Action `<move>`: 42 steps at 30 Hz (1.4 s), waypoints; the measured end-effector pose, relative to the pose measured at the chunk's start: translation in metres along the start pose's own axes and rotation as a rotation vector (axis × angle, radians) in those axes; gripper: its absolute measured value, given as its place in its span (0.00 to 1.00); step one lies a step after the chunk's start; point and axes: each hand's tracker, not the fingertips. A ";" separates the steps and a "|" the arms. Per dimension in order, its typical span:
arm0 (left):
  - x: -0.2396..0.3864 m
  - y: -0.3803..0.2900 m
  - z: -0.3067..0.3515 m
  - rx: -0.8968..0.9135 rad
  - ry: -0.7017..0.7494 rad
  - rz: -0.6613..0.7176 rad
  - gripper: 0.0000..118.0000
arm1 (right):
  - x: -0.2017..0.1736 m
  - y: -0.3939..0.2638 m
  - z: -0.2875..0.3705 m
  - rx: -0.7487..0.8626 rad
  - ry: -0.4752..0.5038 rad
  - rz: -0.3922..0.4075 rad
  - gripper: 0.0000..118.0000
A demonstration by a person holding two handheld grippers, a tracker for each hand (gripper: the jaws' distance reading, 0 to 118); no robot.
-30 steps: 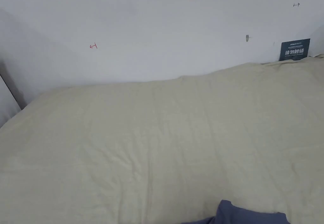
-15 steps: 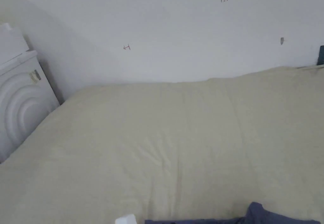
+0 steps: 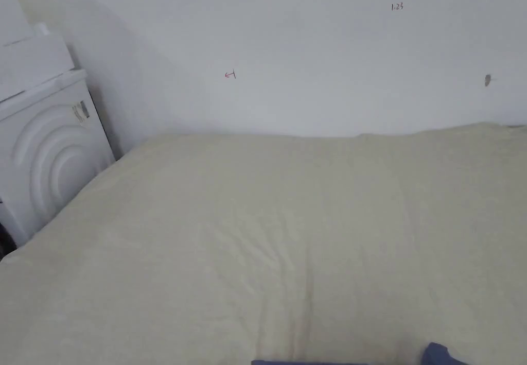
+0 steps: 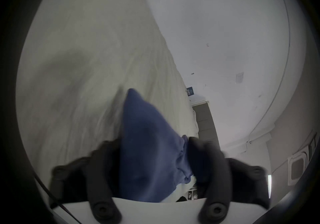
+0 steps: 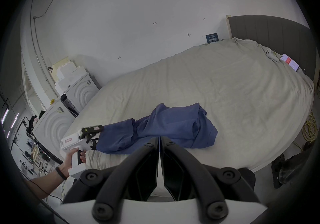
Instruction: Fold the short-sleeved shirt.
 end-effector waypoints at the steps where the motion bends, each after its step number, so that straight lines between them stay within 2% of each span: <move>1: -0.003 -0.002 -0.001 0.011 0.036 -0.023 0.22 | 0.001 0.000 0.000 -0.001 -0.001 0.000 0.02; 2: -0.010 -0.002 -0.002 0.019 0.045 -0.017 0.20 | 0.002 0.000 0.000 -0.003 -0.004 -0.001 0.02; 4: -0.020 0.000 0.005 0.026 -0.009 0.113 0.14 | 0.003 0.000 0.001 -0.001 -0.012 -0.003 0.02; 7: -0.015 0.006 0.025 0.086 0.047 0.036 0.10 | 0.005 -0.002 0.000 -0.003 -0.007 -0.026 0.02; 10: -0.019 0.018 0.051 0.094 -0.011 0.083 0.10 | 0.006 -0.003 -0.001 -0.008 0.000 -0.040 0.02; 12: -0.013 0.028 0.074 0.117 0.061 -0.036 0.10 | 0.005 -0.005 -0.003 -0.016 -0.002 -0.035 0.02; 15: -0.004 0.049 0.114 0.135 0.108 -0.076 0.10 | 0.008 -0.008 -0.007 -0.027 0.004 -0.032 0.02; 17: 0.015 0.056 0.129 0.162 0.208 -0.209 0.10 | 0.012 -0.011 -0.010 -0.040 0.018 -0.043 0.02; 20: 0.056 0.056 0.139 0.182 0.248 -0.320 0.10 | 0.012 -0.013 -0.009 -0.039 0.012 -0.045 0.02; 23: 0.106 0.031 0.115 0.124 0.157 -0.409 0.10 | 0.014 -0.014 -0.008 -0.033 0.017 -0.061 0.02; 27: 0.166 -0.030 0.037 0.063 0.195 -0.584 0.10 | 0.019 -0.015 -0.004 -0.024 0.008 -0.074 0.02; 29: 0.179 -0.058 -0.005 -0.003 0.193 -0.601 0.10 | 0.022 -0.015 0.001 -0.016 0.001 -0.084 0.02; 32: 0.190 -0.107 -0.067 -0.136 0.264 -0.727 0.10 | 0.031 -0.018 0.009 -0.012 -0.027 -0.099 0.02; 33: 0.190 -0.121 -0.082 -0.169 0.233 -0.756 0.11 | 0.034 -0.020 0.012 -0.009 -0.045 -0.096 0.02; 34: 0.190 -0.132 -0.095 -0.189 0.227 -0.756 0.17 | 0.036 -0.021 0.014 -0.006 -0.060 -0.096 0.02; 35: 0.189 -0.141 -0.110 -0.229 0.231 -0.748 0.28 | 0.039 -0.022 0.015 -0.007 -0.073 -0.100 0.02; 37: 0.184 -0.157 -0.136 -0.328 0.247 -0.798 0.57 | 0.045 -0.024 0.017 -0.007 -0.088 -0.114 0.02; 39: 0.185 -0.159 -0.149 -0.405 0.267 -0.791 0.57 | 0.050 -0.025 0.018 -0.006 -0.093 -0.137 0.02; 40: 0.190 -0.154 -0.145 -0.377 0.253 -0.776 0.57 | 0.051 -0.025 0.019 -0.001 -0.092 -0.142 0.02; 42: 0.205 -0.136 -0.116 -0.262 0.119 -0.788 0.57 | 0.052 -0.025 0.020 0.011 -0.086 -0.160 0.02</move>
